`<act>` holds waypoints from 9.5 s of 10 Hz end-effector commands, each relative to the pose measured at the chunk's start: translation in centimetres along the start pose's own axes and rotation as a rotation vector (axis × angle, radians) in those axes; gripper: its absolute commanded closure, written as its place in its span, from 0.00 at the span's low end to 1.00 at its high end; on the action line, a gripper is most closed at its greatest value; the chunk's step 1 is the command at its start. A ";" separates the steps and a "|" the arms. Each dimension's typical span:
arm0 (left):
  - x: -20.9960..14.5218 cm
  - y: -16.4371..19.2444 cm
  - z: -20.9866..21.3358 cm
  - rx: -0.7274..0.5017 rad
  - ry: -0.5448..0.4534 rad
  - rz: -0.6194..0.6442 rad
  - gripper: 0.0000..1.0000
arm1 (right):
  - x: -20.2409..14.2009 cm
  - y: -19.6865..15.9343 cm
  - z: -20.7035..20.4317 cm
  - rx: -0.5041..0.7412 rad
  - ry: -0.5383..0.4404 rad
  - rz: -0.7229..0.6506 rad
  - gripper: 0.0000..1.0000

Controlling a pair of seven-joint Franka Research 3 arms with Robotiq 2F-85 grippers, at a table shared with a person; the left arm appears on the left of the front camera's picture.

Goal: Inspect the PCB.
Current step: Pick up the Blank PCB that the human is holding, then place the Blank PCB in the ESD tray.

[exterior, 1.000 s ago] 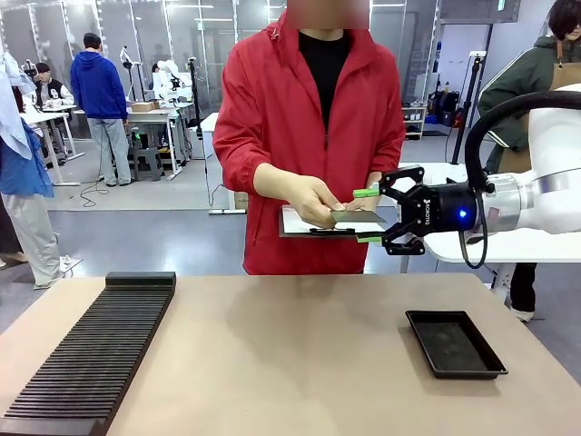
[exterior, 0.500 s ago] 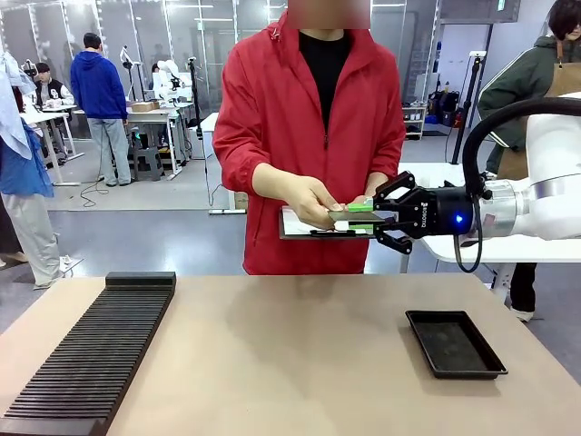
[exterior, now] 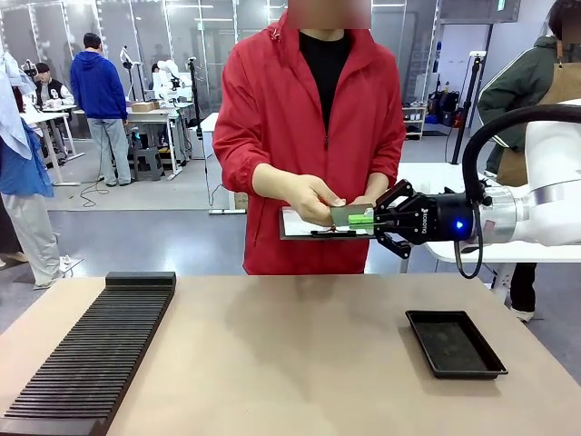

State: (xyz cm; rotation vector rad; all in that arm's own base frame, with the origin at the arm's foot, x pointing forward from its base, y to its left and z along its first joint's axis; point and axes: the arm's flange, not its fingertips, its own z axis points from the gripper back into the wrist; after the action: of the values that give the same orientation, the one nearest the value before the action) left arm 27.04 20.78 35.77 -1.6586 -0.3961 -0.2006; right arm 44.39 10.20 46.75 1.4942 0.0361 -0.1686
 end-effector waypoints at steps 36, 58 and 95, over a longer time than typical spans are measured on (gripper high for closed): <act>0.0 -0.1 0.3 0.007 0.008 0.004 0.00 | -6.4 1.2 6.7 -0.117 0.154 0.213 0.97; 0.0 -0.1 0.3 0.007 0.008 0.004 0.00 | 6.8 -16.8 16.1 -0.645 -0.086 0.186 0.97; 0.0 -0.1 0.3 0.007 0.008 0.004 0.00 | -2.1 1.2 18.7 -0.534 -0.249 0.150 0.00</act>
State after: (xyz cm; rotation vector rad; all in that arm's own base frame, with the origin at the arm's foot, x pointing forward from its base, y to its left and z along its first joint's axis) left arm 27.04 20.78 35.76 -1.6586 -0.3959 -0.2002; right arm 42.00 -6.60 47.15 0.8030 -0.2575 -0.1812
